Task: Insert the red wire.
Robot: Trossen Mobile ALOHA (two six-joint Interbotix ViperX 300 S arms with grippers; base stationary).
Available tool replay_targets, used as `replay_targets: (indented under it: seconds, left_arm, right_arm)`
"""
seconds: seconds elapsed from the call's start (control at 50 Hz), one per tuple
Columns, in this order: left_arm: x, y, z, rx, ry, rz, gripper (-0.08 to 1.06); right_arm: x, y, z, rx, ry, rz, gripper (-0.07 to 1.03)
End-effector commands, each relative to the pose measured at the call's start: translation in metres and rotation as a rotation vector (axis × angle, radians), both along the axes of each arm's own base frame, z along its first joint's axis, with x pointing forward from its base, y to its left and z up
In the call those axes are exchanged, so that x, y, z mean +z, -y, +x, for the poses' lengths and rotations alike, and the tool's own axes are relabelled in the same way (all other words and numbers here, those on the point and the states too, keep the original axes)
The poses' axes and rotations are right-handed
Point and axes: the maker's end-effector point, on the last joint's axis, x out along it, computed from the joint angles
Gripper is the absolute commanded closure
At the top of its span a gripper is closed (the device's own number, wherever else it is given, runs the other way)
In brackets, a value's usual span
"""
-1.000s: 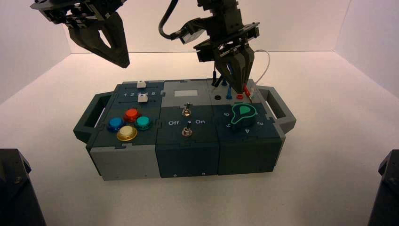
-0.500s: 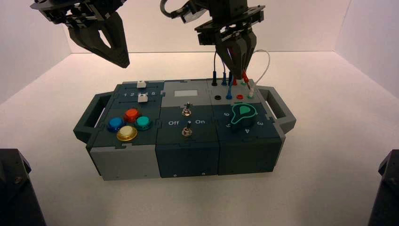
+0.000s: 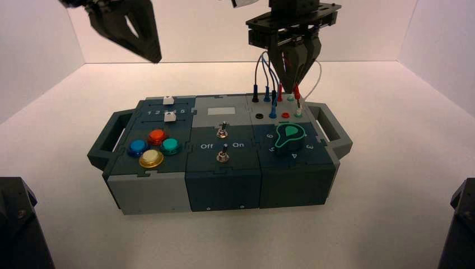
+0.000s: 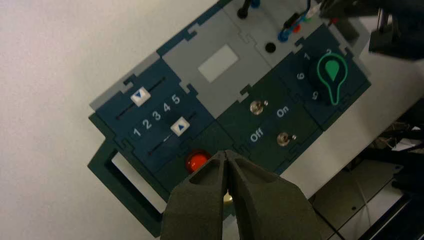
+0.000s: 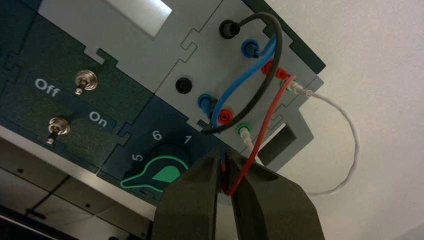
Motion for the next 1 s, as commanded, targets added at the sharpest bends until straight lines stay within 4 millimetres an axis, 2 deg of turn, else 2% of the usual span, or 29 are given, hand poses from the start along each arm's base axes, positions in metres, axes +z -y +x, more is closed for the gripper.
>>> replay_targets:
  seconds: [0.02, 0.46, 0.76, 1.0]
  left_arm:
    - [0.013, 0.008, 0.008, -0.001, 0.025, -0.025, 1.01]
    - [0.0, 0.015, 0.017, 0.002, -0.014, 0.005, 1.01]
    - [-0.003, 0.032, 0.01, -0.055, 0.0, -0.006, 1.0]
    - [-0.006, 0.031, 0.008, -0.061, -0.006, 0.002, 1.0]
  right_arm:
    - [0.012, -0.004, 0.0, -0.015, 0.028, 0.046, 0.98]
    - [0.014, -0.009, -0.002, -0.032, 0.064, 0.124, 0.98]
    - [0.007, -0.011, -0.001, -0.031, 0.086, 0.148, 0.98]
    - [0.003, -0.012, 0.003, -0.039, 0.107, 0.171, 0.98]
